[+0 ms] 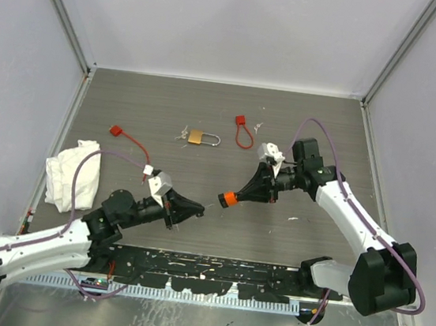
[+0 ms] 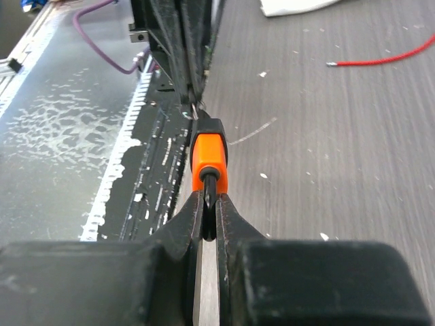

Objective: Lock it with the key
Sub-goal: Lock the lock, then place the key at the center of the board.

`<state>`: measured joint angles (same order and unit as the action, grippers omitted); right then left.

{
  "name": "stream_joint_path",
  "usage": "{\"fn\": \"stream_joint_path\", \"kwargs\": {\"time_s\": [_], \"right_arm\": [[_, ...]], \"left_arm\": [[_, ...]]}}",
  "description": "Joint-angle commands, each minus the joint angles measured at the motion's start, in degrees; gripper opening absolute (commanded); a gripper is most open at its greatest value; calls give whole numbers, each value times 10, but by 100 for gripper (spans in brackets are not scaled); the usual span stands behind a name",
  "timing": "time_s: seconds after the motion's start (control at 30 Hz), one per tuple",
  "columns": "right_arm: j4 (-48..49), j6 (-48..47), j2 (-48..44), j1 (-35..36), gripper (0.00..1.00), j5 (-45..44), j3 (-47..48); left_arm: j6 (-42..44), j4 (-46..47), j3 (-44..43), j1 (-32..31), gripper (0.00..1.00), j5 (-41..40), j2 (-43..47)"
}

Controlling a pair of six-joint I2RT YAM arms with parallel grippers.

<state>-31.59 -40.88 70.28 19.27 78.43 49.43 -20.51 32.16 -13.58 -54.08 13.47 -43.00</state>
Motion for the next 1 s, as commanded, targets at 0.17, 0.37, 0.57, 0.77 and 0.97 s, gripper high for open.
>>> {"fn": "stream_joint_path", "kwargs": {"time_s": [0.17,0.37,0.57,0.77,0.97], "right_arm": [[-7,-4,0,-49,1,-6,24],[95,101,4,-56,1,-49,1],[133,139,-2,-60,1,-77,-10],[144,150,-4,-64,1,-106,-12],[144,157,-2,-75,1,-148,-5]], "left_arm": [[42,-107,61,6,0,-70,162],[-21,-98,56,6,0,-93,150],[-88,-46,48,6,0,-113,98],[-150,12,36,7,0,-115,37],[-177,54,9,8,0,-110,-38]]}}
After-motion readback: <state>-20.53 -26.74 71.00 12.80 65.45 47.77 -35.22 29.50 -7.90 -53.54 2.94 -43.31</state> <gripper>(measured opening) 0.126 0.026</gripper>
